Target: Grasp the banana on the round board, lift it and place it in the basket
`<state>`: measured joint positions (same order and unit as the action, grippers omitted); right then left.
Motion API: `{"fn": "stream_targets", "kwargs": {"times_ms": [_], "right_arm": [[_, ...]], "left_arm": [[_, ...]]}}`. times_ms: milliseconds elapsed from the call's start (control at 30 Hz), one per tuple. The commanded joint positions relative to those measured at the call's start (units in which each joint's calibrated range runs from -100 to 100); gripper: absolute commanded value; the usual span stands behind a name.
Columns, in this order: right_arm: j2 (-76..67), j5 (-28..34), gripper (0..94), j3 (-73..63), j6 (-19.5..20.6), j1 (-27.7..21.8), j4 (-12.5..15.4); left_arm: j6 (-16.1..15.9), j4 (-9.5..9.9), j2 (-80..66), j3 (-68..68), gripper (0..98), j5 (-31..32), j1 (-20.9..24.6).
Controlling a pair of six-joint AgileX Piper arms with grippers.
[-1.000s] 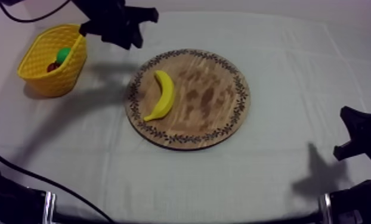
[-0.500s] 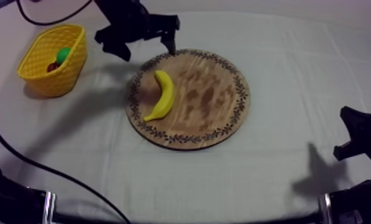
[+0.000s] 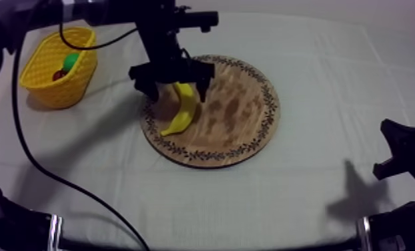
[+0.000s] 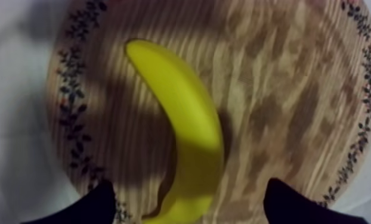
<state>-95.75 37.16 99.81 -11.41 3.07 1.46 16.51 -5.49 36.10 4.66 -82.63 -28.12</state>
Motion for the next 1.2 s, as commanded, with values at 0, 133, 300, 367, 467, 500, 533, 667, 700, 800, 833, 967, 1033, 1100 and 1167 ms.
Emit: {"fn": "stream_targets", "kwargs": {"times_ms": [0, 133, 300, 367, 467, 500, 533, 667, 700, 800, 833, 967, 1033, 1100, 1167], "right_arm": [[0.00, 0.02, 0.4, -0.03, 0.01, -0.01, 0.03], [0.00, 0.02, 0.4, -0.03, 0.01, -0.01, 0.03], [0.00, 0.02, 0.4, -0.03, 0.01, -0.01, 0.03], [0.00, 0.02, 0.4, -0.03, 0.01, -0.01, 0.03], [0.00, 0.02, 0.4, -0.03, 0.01, -0.01, 0.03], [0.00, 0.02, 0.4, -0.03, 0.01, -0.01, 0.03], [0.00, 0.02, 0.4, -0.03, 0.01, -0.01, 0.03], [0.00, 0.02, 0.4, -0.03, 0.01, -0.01, 0.03], [0.00, 0.02, 0.4, -0.03, 0.01, -0.01, 0.03], [0.00, 0.02, 0.4, -0.03, 0.01, -0.01, 0.03], [0.00, 0.02, 0.4, -0.03, 0.01, -0.01, 0.03], [0.00, 0.02, 0.4, -0.03, 0.01, -0.01, 0.03], [0.00, 0.02, 0.4, -0.03, 0.01, -0.01, 0.03], [0.00, 0.02, 0.4, -0.03, 0.01, -0.01, 0.03], [0.00, 0.02, 0.4, -0.03, 0.01, -0.01, 0.03]], "left_arm": [[-0.26, -0.07, 2.21, 0.64, 89.6, -0.13, -0.03], [-0.52, -0.10, 5.03, 2.34, 85.0, -0.13, -0.09], [-0.42, -0.11, 7.79, 3.94, 75.2, -0.41, -0.22], [-0.39, 0.04, 8.62, 4.46, 67.3, -0.76, -0.32], [-0.39, 0.39, 9.63, 5.14, 57.3, -1.65, -0.40], [-0.40, 0.46, 9.88, 5.28, 54.2, -1.89, -0.41], [-0.39, 0.51, 10.09, 5.38, 51.0, -2.09, -0.42], [-0.03, 0.62, 10.32, 5.75, 31.7, -2.49, -0.50], [0.11, 0.64, 10.14, 5.94, 27.0, -2.68, -0.53], [0.59, 0.73, 8.51, 6.38, 20.2, -3.67, -0.59], [0.85, 0.85, 7.55, 6.48, 19.3, -4.16, -0.61], [2.42, 2.15, 1.39, 6.66, 18.0, -6.76, -0.62], [3.35, 3.30, -2.79, 6.60, 17.9, -8.73, -0.44], [4.16, 4.59, -7.43, 6.22, 17.8, -10.74, 0.04], [4.63, 5.81, -12.09, 5.73, 18.0, -12.54, 0.94]]}}
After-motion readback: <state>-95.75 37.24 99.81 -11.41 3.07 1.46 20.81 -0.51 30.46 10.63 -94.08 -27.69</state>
